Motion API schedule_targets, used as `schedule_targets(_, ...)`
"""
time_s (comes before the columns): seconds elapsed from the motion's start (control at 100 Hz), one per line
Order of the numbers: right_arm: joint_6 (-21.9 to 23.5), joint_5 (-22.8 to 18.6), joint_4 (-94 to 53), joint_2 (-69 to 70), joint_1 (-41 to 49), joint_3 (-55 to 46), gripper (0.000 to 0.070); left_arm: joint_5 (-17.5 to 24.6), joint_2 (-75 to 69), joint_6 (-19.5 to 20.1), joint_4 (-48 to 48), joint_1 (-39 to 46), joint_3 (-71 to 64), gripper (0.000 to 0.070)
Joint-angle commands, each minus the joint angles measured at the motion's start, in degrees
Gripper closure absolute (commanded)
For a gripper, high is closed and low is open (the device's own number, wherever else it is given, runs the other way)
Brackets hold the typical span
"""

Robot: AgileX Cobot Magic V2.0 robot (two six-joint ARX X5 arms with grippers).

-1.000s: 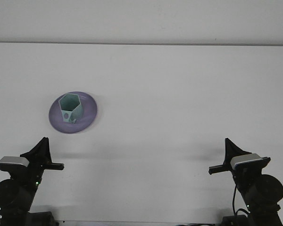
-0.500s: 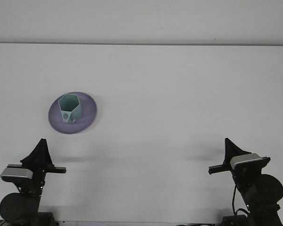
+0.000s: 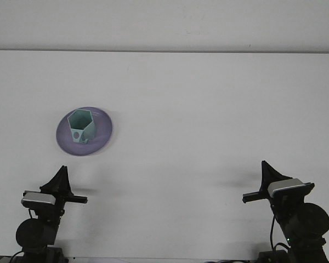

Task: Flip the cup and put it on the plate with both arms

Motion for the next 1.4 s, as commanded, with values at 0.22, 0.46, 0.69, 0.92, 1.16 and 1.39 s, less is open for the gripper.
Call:
schedule_targets(0.22, -0.2, 0.0, 0.6, 0.0, 0.0, 0.5, 0.0700, -0.3, 0.0, -0.2, 0.5, -0.1, -1.1, 0.0685)
schedule_targets(0.46, -0.2, 0.0, 0.6, 0.0, 0.0, 0.5, 0.0700, -0.3, 0.0, -0.2, 0.5, -0.1, -1.1, 0.0685)
schedule_targets(0.69, -0.2, 0.0, 0.6, 0.0, 0.0, 0.5, 0.0700, -0.3, 0.0, -0.2, 0.5, -0.1, -1.1, 0.0685)
schedule_targets(0.92, -1.3, 0.4, 0.9, 0.0, 0.0, 0.5, 0.0700, -0.3, 0.0, -0.2, 0.5, -0.1, -1.1, 0.0685)
schedule_targets(1.16, -7.4, 2.2, 20.1, -3.8, -1.7, -9.3, 0.0700, -0.3, 0.0, -0.2, 0.5, -0.1, -1.1, 0.0685)
schedule_targets(1.39, -10.0, 2.6, 22.9, -13.7, -2.1, -21.2, 0.0700, -0.3, 0.0, -0.2, 0.5, -0.1, -1.1, 0.0685)
